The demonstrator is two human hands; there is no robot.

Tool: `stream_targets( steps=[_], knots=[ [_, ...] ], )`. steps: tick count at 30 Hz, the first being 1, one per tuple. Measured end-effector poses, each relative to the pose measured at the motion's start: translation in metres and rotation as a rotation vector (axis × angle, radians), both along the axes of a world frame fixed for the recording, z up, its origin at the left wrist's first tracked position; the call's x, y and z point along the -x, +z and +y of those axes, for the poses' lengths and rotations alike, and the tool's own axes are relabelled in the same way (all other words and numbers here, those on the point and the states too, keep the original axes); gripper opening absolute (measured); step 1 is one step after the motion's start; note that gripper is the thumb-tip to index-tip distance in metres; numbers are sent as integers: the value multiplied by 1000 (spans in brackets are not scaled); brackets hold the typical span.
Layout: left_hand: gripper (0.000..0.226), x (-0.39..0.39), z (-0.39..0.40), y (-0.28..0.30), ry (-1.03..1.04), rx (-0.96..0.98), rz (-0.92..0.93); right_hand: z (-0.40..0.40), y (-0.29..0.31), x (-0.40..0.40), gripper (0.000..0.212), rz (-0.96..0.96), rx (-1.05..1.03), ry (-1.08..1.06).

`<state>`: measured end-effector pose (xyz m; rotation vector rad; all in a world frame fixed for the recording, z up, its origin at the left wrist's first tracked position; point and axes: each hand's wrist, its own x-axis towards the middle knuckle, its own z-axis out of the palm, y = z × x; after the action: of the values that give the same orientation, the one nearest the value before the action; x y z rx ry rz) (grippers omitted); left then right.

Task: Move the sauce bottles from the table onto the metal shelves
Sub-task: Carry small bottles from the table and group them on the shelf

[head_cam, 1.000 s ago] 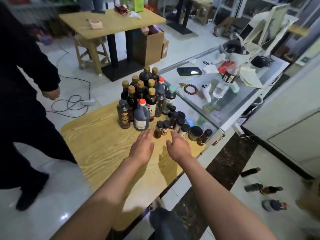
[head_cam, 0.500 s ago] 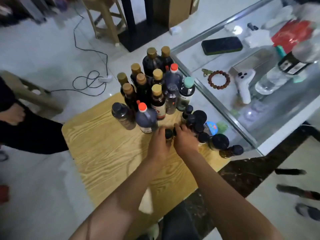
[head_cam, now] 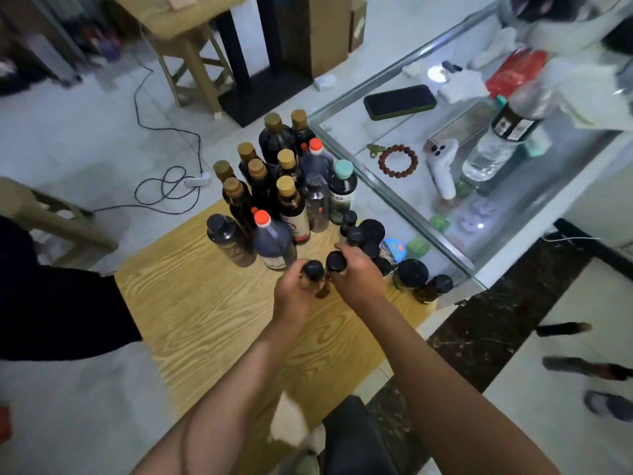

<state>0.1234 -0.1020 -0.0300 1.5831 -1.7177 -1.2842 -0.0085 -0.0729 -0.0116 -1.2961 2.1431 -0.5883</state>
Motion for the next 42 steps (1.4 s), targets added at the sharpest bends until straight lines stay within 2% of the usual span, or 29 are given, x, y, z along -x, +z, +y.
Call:
stream_targets(
  steps=[2, 7, 12, 19, 25, 29, 36, 42],
  knots=[
    [35, -2, 7, 17, -28, -26, 64, 12, 13, 0, 63, -5, 20, -43],
    [41, -18, 51, 56, -109, 33, 143, 78, 58, -17, 52, -44, 127, -172],
    [42, -29, 101, 98, -229, 86, 297, 155, 101, -42, 47, -78, 291, -343],
    [49, -22, 197, 155, -383, -48, 485, 269, 154, -56, 45, -106, 447, -528],
    [52, 15, 284, 198, -657, -57, 505, 364, 192, -47, 49, -50, 571, -706],
    [52, 47, 348, 224, -743, -87, 569, 434, 217, -35, 46, 2, 664, -793],
    [45, 108, 503, 269, -979, -218, 717, 590, 266, -12, 46, 145, 796, -1015],
    [36, 154, 640, 301, -1192, -222, 704, 744, 301, 7, 53, 303, 799, -1195]
  ],
)
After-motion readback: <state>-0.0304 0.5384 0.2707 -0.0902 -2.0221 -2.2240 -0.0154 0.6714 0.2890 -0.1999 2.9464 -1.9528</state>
